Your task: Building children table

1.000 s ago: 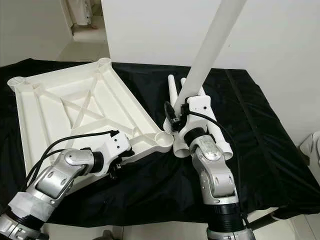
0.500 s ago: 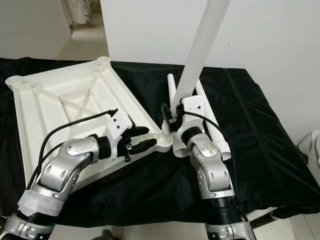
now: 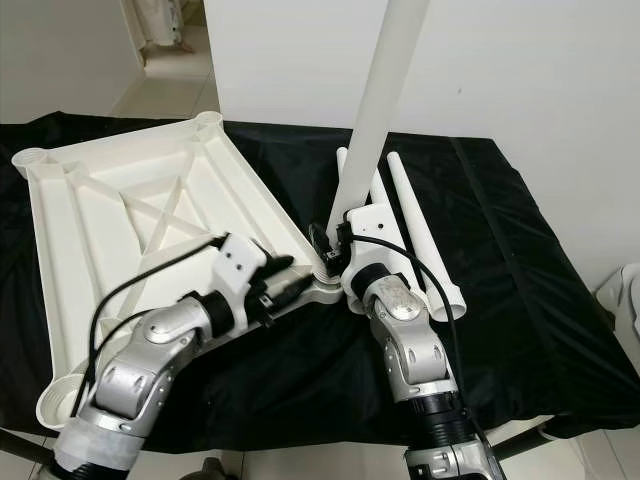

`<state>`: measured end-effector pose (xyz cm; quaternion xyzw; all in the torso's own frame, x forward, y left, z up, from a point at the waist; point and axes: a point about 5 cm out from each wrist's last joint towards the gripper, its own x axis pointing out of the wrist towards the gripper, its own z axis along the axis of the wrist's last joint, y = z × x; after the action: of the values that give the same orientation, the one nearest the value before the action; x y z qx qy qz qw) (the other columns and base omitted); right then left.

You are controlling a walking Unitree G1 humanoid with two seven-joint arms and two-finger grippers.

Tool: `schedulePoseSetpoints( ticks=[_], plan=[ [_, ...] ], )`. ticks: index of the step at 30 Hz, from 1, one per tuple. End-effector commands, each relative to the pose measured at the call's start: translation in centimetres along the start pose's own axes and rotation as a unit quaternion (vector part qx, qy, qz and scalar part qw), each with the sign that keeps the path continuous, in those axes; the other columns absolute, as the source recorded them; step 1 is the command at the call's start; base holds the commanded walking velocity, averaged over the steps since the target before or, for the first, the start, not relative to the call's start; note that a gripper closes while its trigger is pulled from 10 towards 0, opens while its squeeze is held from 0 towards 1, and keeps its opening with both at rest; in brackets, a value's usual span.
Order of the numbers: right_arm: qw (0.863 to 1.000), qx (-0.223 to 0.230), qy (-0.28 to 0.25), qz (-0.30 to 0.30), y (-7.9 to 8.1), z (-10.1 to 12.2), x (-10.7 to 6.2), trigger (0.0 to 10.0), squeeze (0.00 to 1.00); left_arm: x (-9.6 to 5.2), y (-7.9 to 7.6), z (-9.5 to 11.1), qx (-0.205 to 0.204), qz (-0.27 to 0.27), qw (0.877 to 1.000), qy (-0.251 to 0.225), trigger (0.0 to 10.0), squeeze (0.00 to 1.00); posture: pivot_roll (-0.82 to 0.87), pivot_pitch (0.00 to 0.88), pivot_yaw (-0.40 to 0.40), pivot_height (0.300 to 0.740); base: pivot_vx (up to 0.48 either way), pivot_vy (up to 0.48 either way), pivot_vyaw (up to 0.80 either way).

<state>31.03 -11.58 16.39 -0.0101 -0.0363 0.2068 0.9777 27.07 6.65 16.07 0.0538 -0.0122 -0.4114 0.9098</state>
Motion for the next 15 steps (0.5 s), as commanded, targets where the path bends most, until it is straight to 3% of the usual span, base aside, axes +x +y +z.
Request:
schedulePoseSetpoints(
  ticks=[1, 8, 15],
  plan=[
    [1.0, -0.002, -0.009, 0.002, -0.2, 0.2, 0.2, 10.0, 0.0, -0.4, 0.3, -0.5, 0.01, 0.014, 1.0, 0.006, 10.0, 0.0, 0.1, 0.0, -0.036, 0.74, 0.0, 0.0, 0.0],
    [1.0, 0.006, -0.006, -0.003, -0.6, -0.2, 0.6, 10.0, 0.0, -1.0, 0.6, -0.4, 0.009, 0.024, 1.0, -0.002, 10.0, 0.0, 0.1, 0.0, -0.04, 0.74, 0.0, 0.0, 0.0],
    [1.0, -0.004, -0.003, 0.002, -0.9, -0.3, 0.9, 10.0, 0.0, -2.4, -0.1, -0.9, -0.002, 0.006, 1.0, -0.006, 10.0, 0.0, 0.11, 0.0, -0.051, 0.74, 0.0, 0.0, 0.0]
  ],
)
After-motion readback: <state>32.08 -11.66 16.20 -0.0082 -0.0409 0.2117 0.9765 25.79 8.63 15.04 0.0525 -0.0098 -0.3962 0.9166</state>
